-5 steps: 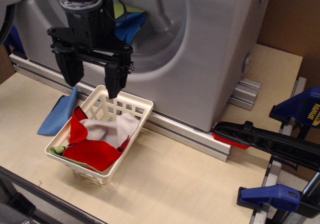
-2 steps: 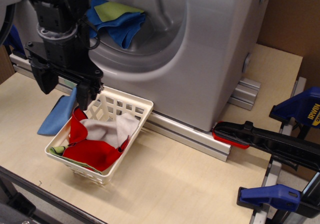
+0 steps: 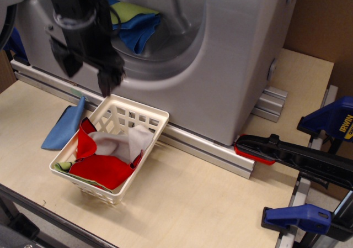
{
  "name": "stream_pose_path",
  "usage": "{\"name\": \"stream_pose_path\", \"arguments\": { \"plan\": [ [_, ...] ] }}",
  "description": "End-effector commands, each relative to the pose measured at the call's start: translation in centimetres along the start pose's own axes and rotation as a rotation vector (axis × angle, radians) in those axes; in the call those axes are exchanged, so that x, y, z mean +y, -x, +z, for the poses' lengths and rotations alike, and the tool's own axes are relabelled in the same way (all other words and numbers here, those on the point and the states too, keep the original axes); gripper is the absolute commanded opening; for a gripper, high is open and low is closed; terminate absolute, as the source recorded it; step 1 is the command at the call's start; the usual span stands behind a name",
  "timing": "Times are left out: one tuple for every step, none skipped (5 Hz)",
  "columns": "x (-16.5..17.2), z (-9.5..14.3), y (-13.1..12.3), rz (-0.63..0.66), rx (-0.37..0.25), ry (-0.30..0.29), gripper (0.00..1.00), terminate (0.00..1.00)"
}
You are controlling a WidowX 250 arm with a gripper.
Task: Take clothes out of laundry machine
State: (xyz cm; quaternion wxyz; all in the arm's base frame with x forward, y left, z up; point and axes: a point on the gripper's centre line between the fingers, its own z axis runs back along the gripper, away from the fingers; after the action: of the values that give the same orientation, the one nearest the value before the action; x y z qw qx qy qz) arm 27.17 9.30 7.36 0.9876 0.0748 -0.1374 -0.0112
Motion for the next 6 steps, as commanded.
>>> {"name": "stream_pose_path", "arguments": {
  "plan": [
    [2.4,2.2,-5.2,-0.015,-0.144,0.001,1.00,0.00],
    [3.0,1.7,-7.3,-0.050,-0.170,-0.020,1.00,0.00],
    [3.0,1.2,-9.9,-0.087,-0.192,-0.032,1.00,0.00],
    [2.8,0.8,-12.4,-0.119,-0.198,-0.055,1.00,0.00],
    [2.4,-0.3,-15.1,-0.137,-0.225,-0.018,1.00,0.00],
    [1.6,-2.6,-16.5,-0.157,-0.158,0.012,1.00,0.00]
  ]
}}
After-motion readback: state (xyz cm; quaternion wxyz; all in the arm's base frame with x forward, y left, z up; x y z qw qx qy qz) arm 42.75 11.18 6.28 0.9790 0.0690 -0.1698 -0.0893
